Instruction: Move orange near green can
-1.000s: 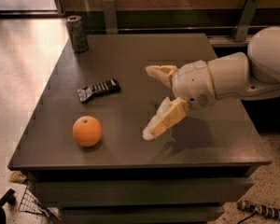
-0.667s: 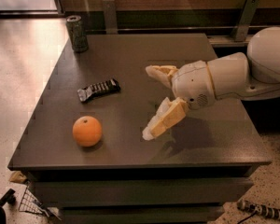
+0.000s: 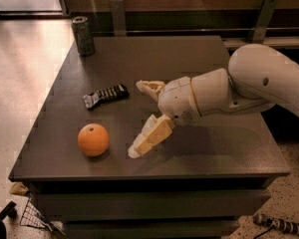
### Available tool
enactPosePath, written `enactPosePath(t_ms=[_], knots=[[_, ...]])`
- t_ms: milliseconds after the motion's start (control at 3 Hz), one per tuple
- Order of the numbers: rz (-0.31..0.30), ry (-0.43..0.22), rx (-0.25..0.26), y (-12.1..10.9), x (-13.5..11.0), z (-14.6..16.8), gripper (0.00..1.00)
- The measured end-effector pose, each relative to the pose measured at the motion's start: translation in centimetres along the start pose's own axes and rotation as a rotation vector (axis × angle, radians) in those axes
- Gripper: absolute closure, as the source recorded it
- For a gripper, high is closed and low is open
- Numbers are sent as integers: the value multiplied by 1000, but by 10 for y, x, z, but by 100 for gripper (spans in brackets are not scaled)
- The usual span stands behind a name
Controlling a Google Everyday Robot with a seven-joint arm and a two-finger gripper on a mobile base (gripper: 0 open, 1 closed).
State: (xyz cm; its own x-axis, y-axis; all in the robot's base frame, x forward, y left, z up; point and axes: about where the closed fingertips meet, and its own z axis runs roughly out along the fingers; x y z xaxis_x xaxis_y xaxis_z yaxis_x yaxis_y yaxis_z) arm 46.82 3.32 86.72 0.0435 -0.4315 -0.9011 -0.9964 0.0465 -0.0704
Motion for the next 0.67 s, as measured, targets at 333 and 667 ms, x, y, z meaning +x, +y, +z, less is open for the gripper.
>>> enactPosePath(t_ms=[333,667], knots=[[-4,-12,-44,2,0,31,0],[-7,-32,-98,12,-5,59,0]])
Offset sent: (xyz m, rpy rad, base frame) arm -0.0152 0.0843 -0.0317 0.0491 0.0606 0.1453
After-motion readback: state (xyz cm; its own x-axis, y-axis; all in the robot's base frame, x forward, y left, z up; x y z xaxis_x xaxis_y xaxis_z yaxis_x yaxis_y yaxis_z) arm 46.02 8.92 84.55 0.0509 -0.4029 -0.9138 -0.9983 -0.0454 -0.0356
